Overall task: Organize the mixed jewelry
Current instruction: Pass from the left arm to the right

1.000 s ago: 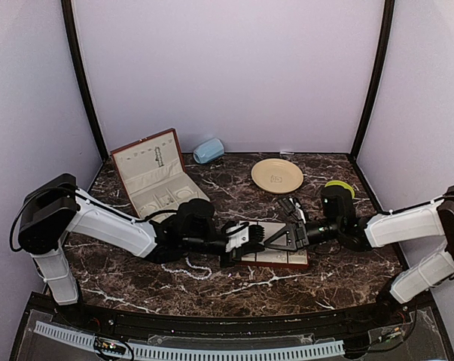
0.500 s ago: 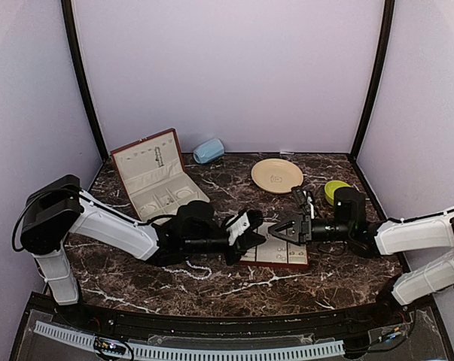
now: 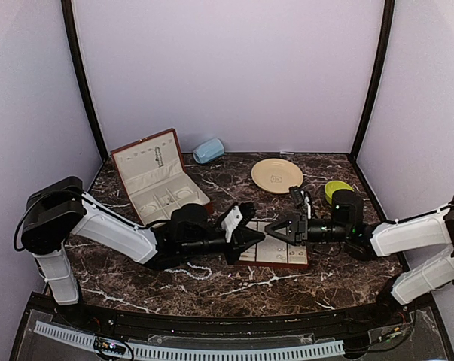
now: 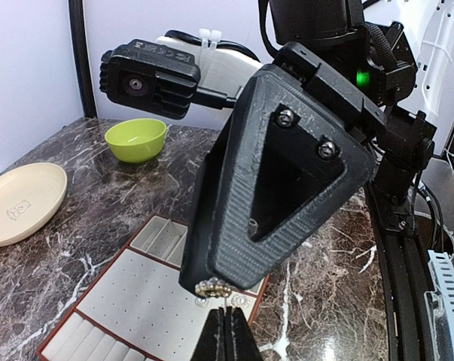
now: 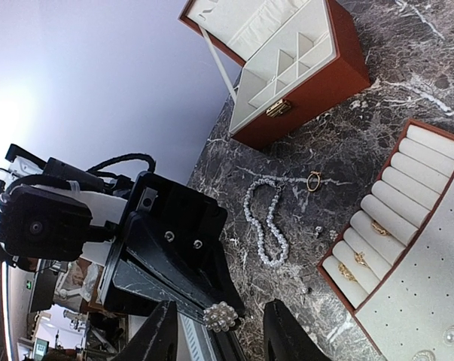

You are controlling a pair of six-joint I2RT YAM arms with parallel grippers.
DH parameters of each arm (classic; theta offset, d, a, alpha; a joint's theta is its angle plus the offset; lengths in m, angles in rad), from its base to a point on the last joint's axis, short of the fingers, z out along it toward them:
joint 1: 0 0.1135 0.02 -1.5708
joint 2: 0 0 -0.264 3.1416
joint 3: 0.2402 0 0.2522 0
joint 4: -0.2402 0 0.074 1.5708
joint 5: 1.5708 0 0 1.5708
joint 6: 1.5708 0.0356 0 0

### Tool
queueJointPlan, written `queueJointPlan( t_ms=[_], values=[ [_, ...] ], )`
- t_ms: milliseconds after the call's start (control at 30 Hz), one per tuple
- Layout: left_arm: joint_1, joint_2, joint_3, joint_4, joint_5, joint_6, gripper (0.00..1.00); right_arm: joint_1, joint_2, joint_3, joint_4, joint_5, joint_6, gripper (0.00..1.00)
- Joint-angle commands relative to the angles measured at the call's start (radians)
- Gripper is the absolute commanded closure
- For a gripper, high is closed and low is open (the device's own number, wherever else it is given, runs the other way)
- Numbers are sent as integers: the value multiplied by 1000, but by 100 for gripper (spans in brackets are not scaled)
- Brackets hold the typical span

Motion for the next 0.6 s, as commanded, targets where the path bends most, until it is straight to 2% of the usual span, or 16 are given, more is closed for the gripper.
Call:
queueJointPlan(
  t_ms=[0,267,567],
  values=[
    [-3,-13,-17,33,5,-9,100,18,26,2,83,-6,17,61],
    [-3,-13,-16,35,18,-9,100,22,36,8,98,-4,23,70],
    [-3,-16,-17,30,19,-9,100,26,58,7,136,-12,40,75]
  ],
)
